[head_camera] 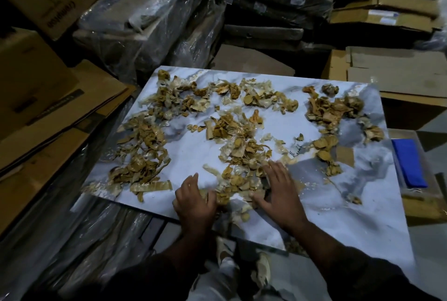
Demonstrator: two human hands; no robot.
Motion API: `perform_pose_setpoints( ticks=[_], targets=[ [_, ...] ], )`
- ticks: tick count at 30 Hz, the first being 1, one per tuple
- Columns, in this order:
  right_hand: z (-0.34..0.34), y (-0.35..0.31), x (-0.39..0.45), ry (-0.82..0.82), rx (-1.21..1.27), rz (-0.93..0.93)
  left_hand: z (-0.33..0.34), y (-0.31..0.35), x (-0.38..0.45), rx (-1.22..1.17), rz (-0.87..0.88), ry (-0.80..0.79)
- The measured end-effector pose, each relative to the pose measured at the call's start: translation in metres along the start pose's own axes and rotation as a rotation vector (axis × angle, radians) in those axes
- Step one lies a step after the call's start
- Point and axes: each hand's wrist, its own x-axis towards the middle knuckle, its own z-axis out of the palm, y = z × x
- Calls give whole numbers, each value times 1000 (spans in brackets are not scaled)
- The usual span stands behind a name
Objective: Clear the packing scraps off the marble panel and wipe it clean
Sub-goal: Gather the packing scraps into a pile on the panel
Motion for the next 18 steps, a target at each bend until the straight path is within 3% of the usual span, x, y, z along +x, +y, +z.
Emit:
perform_pose_setpoints(
  ticks=[7, 11, 13, 16, 18],
  targets=[
    [23, -40, -18, -72, -201, -206, 12, 9, -1, 8, 44, -242],
    [38, -48, -5, -58, -246, -161, 23, 34, 0, -54, 226, -204],
    [37, -48, 4, -34, -283, -157, 27, 44, 1, -121, 281, -269],
    [25, -42, 14, 22, -357, -130, 29, 48, 4, -252, 239, -402],
    [16, -34, 19, 68, -364, -89, 25, 50, 10, -314, 200, -384]
  ],
)
